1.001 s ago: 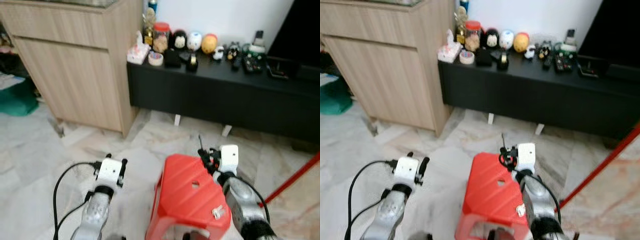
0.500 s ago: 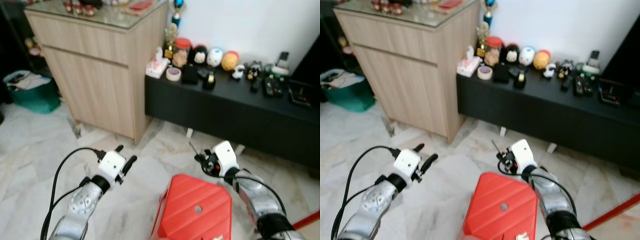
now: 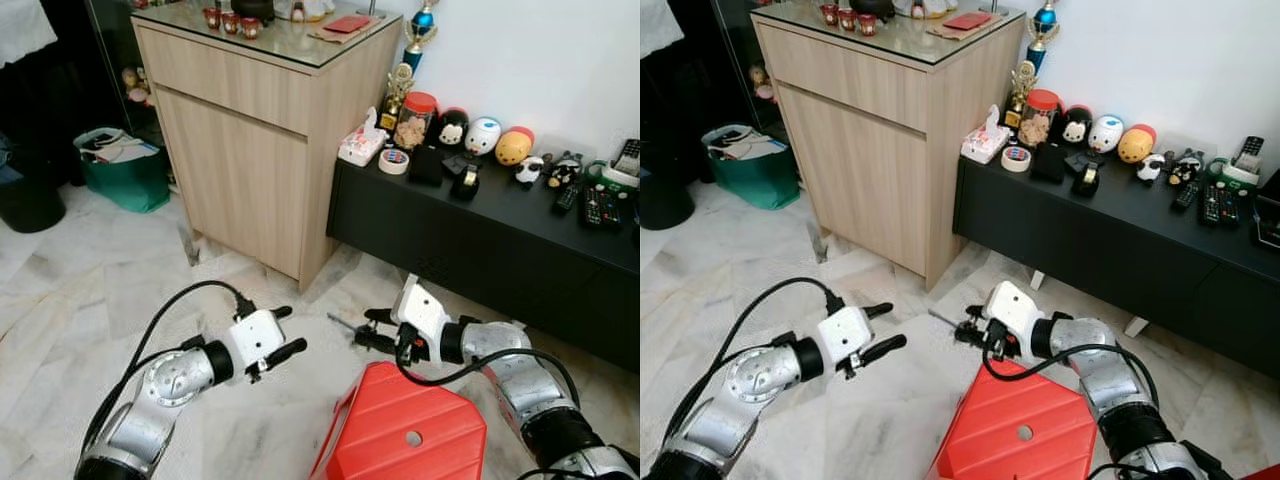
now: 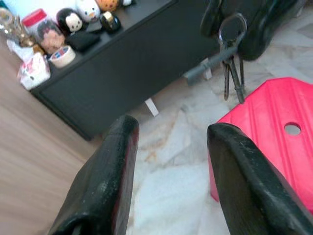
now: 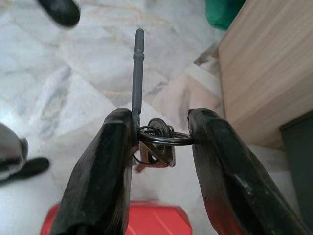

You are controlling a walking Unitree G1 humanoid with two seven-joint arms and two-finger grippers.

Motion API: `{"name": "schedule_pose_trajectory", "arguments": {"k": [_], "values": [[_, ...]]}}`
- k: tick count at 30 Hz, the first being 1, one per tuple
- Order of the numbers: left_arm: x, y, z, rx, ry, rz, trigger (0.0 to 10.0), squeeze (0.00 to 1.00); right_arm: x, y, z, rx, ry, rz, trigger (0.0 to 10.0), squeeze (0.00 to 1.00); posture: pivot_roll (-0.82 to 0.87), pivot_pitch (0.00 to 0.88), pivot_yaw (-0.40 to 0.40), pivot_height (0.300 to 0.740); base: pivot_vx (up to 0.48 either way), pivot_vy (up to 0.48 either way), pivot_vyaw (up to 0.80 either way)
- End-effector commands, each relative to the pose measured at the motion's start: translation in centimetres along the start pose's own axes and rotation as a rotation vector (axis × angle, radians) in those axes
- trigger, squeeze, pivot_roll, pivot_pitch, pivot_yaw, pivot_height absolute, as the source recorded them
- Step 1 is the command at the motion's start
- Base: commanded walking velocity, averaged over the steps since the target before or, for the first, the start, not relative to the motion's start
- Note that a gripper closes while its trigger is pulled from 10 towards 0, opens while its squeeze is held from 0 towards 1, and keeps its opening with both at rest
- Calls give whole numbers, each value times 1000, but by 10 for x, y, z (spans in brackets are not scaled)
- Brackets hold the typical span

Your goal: Hang keys on a hook

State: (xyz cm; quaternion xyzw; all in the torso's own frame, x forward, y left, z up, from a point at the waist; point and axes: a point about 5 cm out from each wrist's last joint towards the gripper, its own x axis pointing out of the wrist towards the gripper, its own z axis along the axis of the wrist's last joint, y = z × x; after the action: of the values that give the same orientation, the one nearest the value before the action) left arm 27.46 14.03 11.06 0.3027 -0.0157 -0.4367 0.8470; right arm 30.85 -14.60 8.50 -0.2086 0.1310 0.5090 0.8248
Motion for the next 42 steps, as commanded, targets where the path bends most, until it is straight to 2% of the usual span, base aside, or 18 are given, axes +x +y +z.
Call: {"name": "schedule_pose_trajectory", "arguments": {"k": [1,4,5,9,13,21,42], "values": [[5,2,10,21,-40,-27,10000,0,-3,-4,2,-45,24,-1,10000,0,105,0,-99,732,0,0,0],[6,2,11,29,-43,-52,10000,0,-4,-4,1,-51,32,-1,10000,0,103,0,-96,732,0,0,0],[7,-1,10,70,-32,-101,10000,0,-4,-3,0,-58,49,-8,10000,0,102,0,-94,732,0,0,0],[9,-8,10,114,-20,-183,10000,0,-3,-1,1,-67,49,2,10000,0,97,0,-88,732,0,0,0],[12,-6,13,150,-25,-240,10000,0,-1,6,6,-134,45,74,10000,0,93,0,-78,732,0,0,0],[18,2,15,190,-22,-260,10000,0,2,11,15,-170,31,126,10000,0,90,0,-72,732,0,0,0],[21,3,9,187,10,-312,10000,0,7,17,23,-208,26,157,10000,0,83,0,-69,732,0,0,0]]}}
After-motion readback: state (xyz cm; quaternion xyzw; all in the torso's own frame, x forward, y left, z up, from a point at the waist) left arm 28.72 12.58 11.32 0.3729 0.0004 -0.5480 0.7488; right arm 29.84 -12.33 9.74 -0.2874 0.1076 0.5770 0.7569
